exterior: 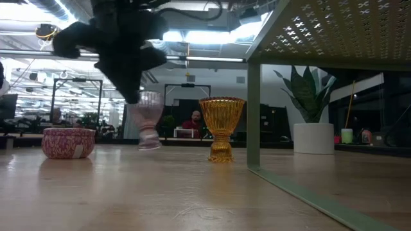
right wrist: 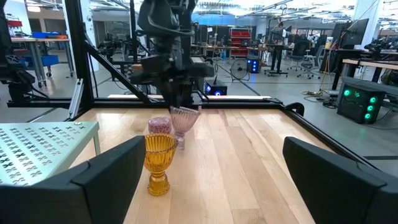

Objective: Pick & Place candle stick holders
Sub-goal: Put the pink glass candle holder on the shelf

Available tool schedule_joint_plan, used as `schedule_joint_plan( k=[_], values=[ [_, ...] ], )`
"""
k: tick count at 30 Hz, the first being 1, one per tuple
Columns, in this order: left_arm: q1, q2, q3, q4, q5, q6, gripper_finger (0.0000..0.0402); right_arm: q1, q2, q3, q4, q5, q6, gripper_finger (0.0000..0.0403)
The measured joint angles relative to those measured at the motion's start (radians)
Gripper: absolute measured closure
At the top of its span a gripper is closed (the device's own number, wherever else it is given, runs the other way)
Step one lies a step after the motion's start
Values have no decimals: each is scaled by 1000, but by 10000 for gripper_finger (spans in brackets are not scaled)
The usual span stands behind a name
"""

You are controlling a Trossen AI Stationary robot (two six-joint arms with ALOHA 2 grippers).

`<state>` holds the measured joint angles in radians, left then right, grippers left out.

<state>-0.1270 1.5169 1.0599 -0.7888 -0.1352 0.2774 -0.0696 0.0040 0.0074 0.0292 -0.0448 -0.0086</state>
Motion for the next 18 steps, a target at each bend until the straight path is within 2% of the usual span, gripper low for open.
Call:
schedule_joint_plan(
  k=[11,18],
  values=[
    [-58,184,200,-52,-27,5,384,0,0,0,0,0,0,20],
    [-97,277,302,-128,-56,-95,384,0,0,0,0,0,0,20]
  ],
)
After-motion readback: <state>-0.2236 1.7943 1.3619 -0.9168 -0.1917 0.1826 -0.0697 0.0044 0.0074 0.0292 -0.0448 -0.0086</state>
